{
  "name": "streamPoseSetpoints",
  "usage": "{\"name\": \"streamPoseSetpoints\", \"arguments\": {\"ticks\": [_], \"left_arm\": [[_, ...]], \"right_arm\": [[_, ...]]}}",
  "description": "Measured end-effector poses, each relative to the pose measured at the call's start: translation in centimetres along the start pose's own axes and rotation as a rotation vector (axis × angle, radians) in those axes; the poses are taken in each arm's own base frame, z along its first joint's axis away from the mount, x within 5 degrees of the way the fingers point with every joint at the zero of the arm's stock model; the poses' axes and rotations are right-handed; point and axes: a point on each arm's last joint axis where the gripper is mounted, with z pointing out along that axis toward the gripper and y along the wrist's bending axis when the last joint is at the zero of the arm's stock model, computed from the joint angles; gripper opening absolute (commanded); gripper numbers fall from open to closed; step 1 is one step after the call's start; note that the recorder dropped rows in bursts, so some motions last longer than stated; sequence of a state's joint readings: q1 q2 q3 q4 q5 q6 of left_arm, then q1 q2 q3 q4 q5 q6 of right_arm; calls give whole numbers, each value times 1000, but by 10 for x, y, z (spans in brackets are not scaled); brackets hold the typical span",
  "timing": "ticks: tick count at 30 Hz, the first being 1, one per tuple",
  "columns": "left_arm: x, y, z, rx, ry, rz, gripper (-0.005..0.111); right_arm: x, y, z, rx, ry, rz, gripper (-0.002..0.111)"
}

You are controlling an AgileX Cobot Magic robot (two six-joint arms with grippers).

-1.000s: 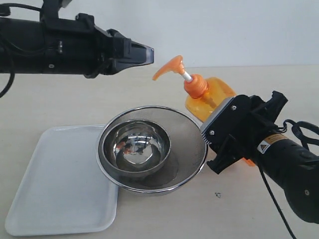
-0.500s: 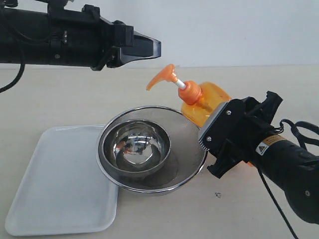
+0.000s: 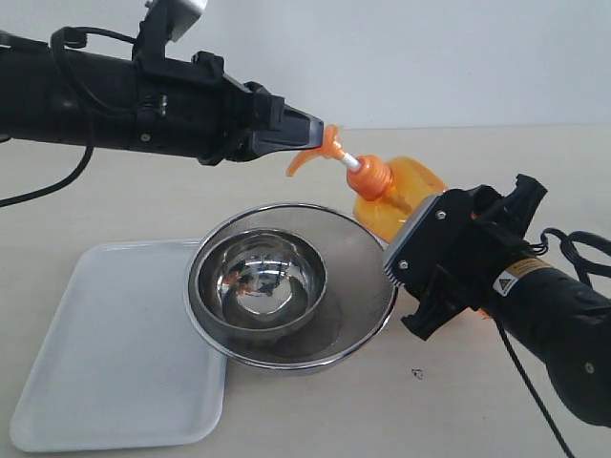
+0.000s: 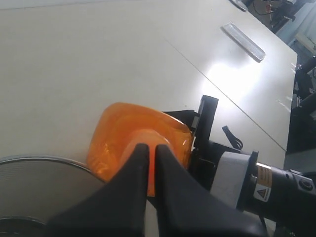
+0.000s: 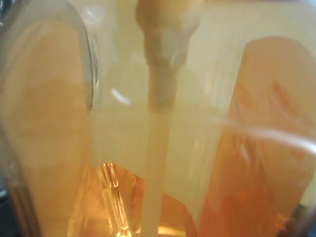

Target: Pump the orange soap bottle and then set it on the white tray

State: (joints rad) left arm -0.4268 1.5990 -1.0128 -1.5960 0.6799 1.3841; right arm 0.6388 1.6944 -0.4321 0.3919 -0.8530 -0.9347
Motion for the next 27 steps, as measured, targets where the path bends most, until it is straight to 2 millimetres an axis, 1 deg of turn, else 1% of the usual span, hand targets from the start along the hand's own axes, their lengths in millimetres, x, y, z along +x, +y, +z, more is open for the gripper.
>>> {"name": "streamPoseSetpoints", "arguments": {"ticks": [17,24,27], "left_arm": [[0,-4,3,9,1,3,5],[3,-13,13,6,9,10,5],[5,-12,17,8,15,10,5]], "right_arm": [[-1,1,0,-10,-9,-12,0],[1,-1,1,-3,-1,-7,0],[3,-2,0,2,9,-6,0]]}}
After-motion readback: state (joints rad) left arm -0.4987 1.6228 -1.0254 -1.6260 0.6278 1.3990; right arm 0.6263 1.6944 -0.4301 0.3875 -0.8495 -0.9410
